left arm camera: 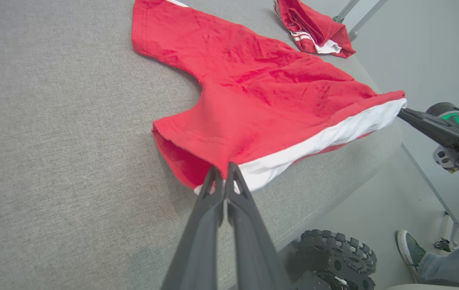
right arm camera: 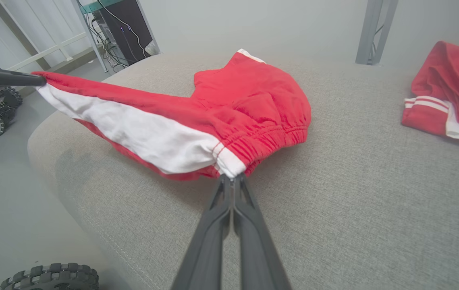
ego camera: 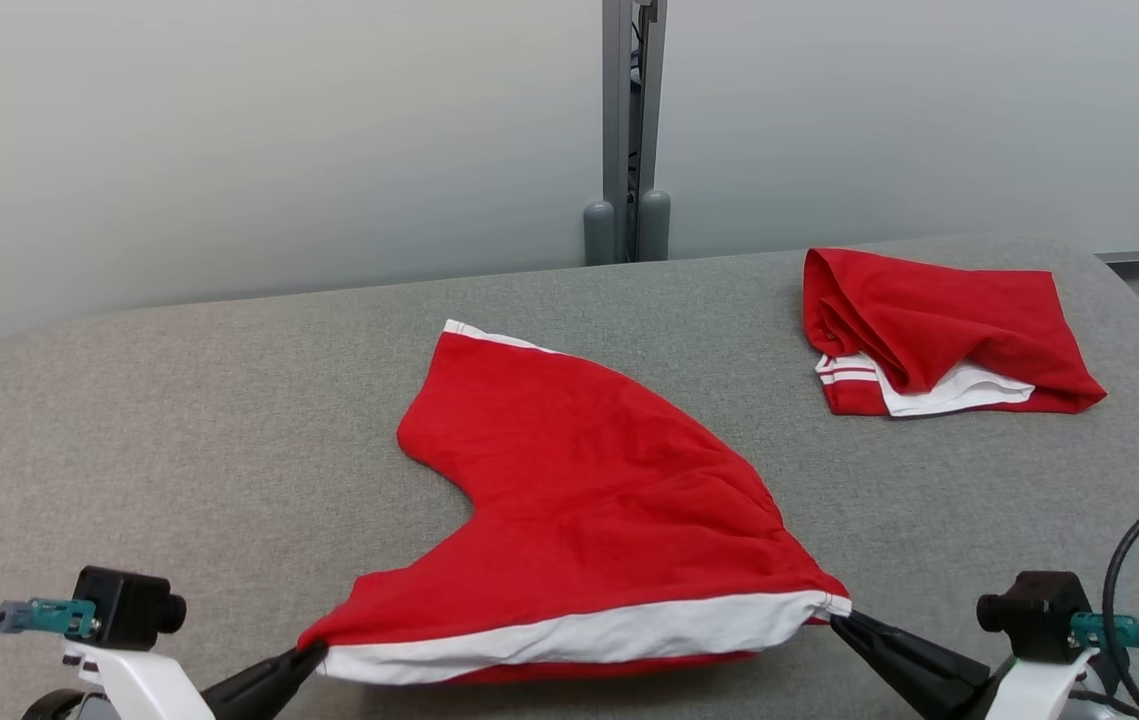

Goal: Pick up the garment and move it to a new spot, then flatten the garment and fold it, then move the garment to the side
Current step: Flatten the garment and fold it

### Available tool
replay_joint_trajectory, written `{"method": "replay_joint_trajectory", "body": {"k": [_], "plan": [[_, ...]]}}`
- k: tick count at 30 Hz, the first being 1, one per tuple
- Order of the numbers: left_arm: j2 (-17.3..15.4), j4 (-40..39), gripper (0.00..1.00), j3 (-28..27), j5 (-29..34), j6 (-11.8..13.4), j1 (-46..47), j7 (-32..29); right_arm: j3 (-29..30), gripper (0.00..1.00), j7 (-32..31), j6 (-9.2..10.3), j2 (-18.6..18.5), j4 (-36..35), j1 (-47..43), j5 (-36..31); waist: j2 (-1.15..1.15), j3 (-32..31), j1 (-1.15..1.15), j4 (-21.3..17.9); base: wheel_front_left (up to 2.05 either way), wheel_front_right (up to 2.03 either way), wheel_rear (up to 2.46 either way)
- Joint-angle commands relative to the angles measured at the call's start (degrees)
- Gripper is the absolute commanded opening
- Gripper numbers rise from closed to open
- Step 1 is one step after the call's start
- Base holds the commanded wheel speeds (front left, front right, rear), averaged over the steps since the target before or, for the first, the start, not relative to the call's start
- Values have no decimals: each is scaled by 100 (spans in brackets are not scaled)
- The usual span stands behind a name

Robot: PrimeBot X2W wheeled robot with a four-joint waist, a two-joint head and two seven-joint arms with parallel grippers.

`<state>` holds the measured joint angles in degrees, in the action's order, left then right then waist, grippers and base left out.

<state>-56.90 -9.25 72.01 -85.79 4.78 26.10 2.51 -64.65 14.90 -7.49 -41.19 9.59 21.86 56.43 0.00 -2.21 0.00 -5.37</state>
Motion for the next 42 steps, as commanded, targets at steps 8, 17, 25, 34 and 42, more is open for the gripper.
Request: {"method": "replay_joint_trajectory", "body": {"k": [8, 17, 25, 34, 42], "plan": [[160, 537, 0, -199, 21, -258, 430, -126, 453, 0, 31, -3, 197, 55, 32, -69, 0, 165, 0, -139, 0, 0, 0], [365, 1494, 0, -506, 210, -780, 1393, -519, 1225, 0, 30, -2, 800, 394, 153, -323, 0, 925, 0, -466, 0, 0, 0], [734, 2472, 0, -581, 652, -1108, 2551, -1062, 1669, 0, 30, -2, 1430, 714, 431, -691, 0, 1666, 0, -704, 0, 0, 0], [827, 2982, 0, -659, 966, -1232, 3647, -1478, 2182, 0, 30, -2, 2037, 763, 744, -1246, 0, 2489, 0, -947, 0, 0, 0], [913, 3077, 0, -525, 1014, -1243, 4236, -1740, 2432, 0, 31, -3, 2562, 925, 901, -1458, 0, 2918, 0, -1157, 0, 0, 0]]}}
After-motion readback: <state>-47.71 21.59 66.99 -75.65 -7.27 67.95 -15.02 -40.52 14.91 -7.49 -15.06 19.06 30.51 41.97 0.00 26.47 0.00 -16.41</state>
